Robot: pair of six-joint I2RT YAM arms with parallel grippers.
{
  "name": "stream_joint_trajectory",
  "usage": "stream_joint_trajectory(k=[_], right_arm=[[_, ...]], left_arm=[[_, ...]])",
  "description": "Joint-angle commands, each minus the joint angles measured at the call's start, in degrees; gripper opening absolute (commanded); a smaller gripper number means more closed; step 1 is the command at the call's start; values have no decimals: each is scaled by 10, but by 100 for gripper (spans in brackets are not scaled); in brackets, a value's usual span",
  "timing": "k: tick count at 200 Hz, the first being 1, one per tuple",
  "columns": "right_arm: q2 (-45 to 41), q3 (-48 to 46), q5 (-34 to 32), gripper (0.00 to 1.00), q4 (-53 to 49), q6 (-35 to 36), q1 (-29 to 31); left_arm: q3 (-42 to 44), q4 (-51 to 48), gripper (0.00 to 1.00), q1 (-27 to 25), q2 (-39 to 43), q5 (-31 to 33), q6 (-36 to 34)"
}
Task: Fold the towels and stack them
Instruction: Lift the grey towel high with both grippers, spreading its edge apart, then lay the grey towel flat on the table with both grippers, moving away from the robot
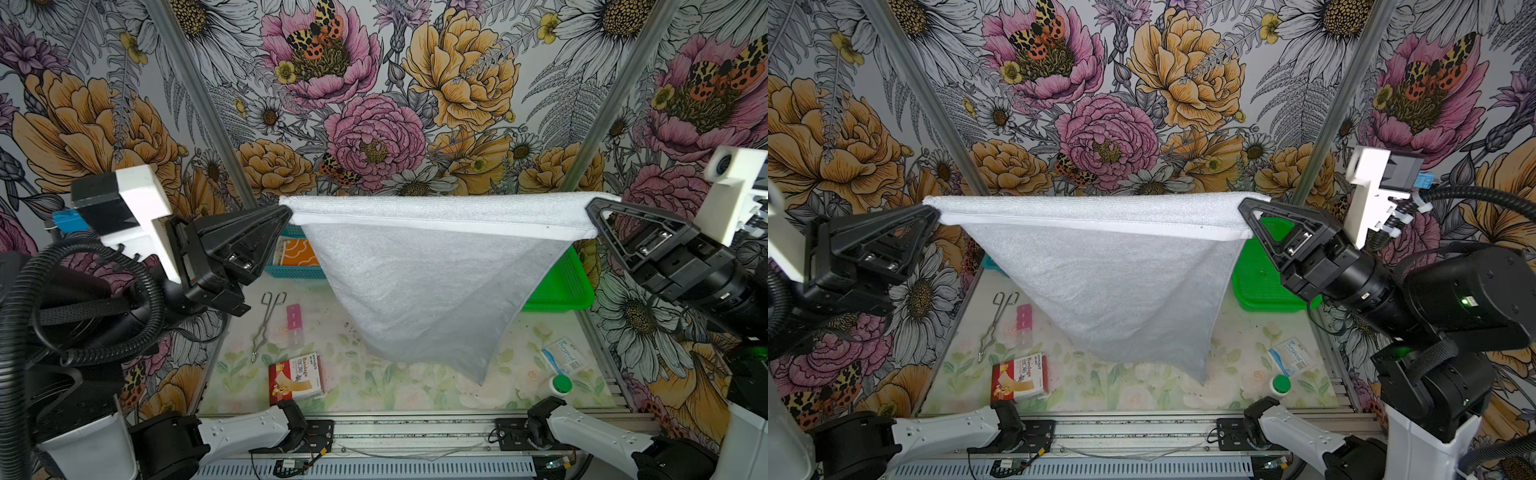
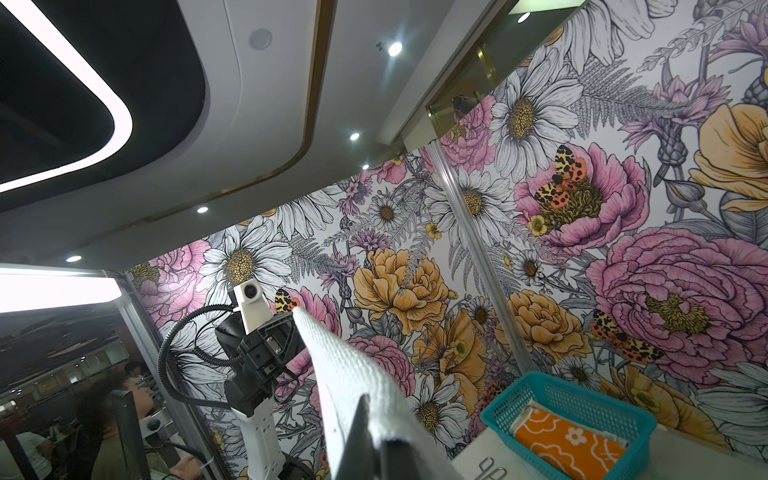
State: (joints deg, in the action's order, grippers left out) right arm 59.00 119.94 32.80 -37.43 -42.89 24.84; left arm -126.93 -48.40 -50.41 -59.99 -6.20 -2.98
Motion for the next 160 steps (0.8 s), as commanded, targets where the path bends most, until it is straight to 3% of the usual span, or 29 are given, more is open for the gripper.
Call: stream_joint_trajectory(k=[1, 30, 116, 160], right_arm=[[-10, 21, 5, 0, 21, 5, 2], [-14, 20, -2, 0, 21, 7, 1], [-17, 31, -6, 0, 22, 15, 1], [-42, -39, -49, 0, 21, 49, 1]], left_arm=[[-18, 1, 0, 58, 7, -80, 17], [-52, 5, 0, 187, 6, -177, 63], [-46, 10, 0, 192, 15, -188, 51], [21, 10, 0, 196, 23, -137, 32]])
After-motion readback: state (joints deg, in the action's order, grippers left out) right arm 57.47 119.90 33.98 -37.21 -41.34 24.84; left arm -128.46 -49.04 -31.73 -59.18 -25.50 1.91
